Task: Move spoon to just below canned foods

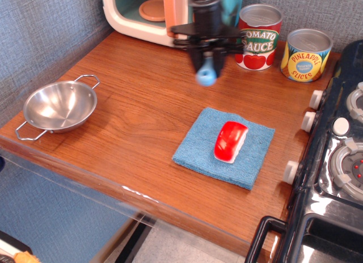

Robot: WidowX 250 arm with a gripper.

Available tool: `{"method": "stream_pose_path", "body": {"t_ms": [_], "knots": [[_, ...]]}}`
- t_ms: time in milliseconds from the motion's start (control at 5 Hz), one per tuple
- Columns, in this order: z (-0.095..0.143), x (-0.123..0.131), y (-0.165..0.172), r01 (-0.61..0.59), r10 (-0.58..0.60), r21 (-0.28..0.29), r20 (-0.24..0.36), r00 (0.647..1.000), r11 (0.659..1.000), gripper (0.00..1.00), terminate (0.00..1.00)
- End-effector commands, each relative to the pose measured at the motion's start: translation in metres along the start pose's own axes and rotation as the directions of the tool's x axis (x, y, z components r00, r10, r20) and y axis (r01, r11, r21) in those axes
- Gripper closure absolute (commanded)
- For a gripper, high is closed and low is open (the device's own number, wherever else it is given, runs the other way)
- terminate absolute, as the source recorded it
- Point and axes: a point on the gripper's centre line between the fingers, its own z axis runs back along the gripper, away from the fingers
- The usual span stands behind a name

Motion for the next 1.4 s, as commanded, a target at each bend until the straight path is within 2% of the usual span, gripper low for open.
{"method": "stream_pose_path", "body": {"t_ms": [0, 400, 600, 800, 1000, 1200], "knots": [[-0.024, 0.009, -0.050, 0.049, -0.049, 0.003, -0.020, 0.999, 0.999, 1.00, 0.00], [-0.052, 0.011, -0.063, 0.041, -0.039, 0.024, -0.068, 0.997, 0.999, 1.00, 0.00], [-0.049, 0.007, -0.068, 0.052, -0.049, 0.028, -0.077, 0.996, 0.998, 0.00, 0.00], [-0.033, 0.006, -0.074, 0.069, -0.068, 0.016, -0.048, 0.997, 0.998, 0.00, 0.00], [-0.006, 0.007, -0.078, 0.076, -0.076, -0.018, 0.010, 0.997, 0.997, 0.00, 0.00], [0.038, 0.007, -0.080, 0.057, -0.050, -0.081, 0.094, 0.994, 0.995, 0.00, 0.00]]}}
